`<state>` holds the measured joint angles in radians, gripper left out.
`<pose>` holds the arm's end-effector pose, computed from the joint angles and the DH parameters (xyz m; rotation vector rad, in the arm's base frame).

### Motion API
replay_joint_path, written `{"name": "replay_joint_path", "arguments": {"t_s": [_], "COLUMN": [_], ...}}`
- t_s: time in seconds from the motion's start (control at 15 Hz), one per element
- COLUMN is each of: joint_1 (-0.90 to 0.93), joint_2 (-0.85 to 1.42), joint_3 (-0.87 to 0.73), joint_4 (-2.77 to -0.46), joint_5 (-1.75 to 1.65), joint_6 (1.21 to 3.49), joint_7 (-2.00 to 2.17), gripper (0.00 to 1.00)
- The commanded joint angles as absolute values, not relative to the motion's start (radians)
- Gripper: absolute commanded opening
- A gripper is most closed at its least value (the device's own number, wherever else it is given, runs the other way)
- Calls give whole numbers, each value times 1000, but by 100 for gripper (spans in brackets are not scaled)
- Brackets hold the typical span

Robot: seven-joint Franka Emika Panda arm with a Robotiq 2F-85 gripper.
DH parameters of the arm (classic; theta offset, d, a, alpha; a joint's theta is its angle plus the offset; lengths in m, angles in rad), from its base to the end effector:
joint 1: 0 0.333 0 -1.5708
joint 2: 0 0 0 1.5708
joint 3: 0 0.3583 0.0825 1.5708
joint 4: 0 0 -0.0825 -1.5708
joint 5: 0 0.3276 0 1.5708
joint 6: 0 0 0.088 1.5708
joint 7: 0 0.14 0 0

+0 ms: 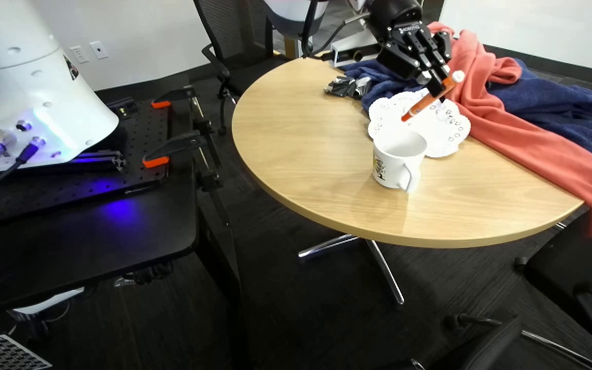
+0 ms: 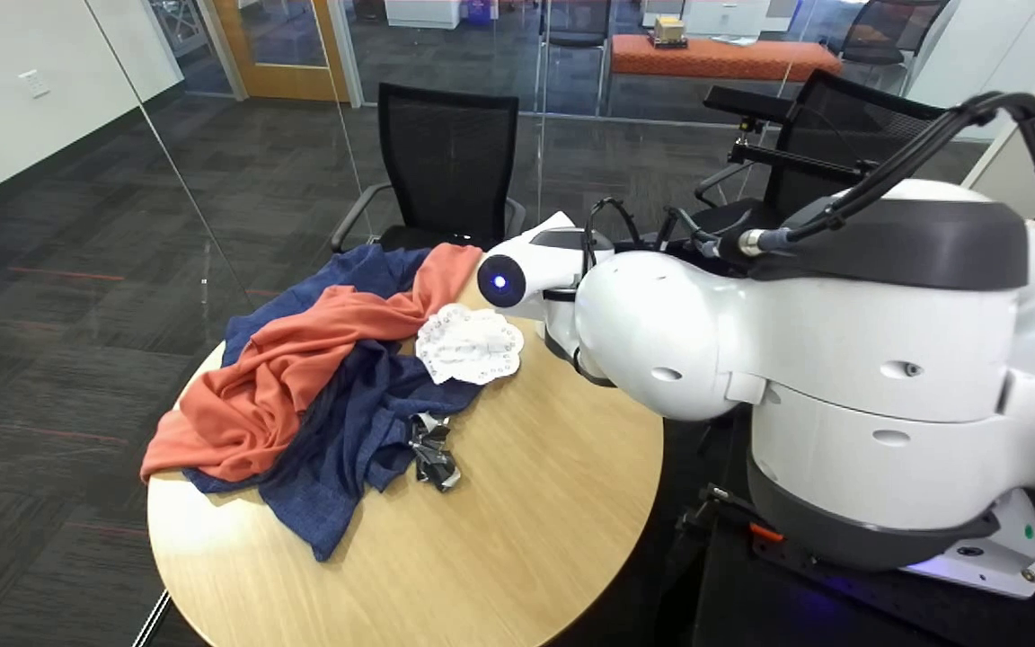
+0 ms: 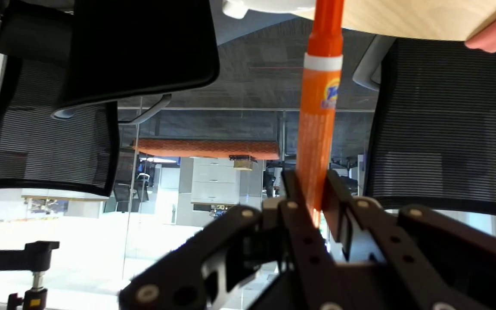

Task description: Move the white mug to the right, place the marker inside the mug

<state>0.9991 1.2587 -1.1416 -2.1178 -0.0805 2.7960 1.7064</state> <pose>0.5729 -0.0510 0.1709 1.7253 -1.3874 0.9821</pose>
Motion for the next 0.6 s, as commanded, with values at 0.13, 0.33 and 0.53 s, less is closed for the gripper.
{"name": "replay_joint_path", "arguments": {"t_s": [0.13, 0.33, 0.53], "joint_1": [985, 981, 978], "joint_2": [1303, 1319, 1328], "joint_3": [-1133, -1118, -1104], "joint_4": [-2065, -2048, -2036], "joint_5": [-73, -76, -80], "joint_6": [2717, 2704, 2689], "joint_7": [1690, 1691, 1691], "gripper": [4, 4, 15]}}
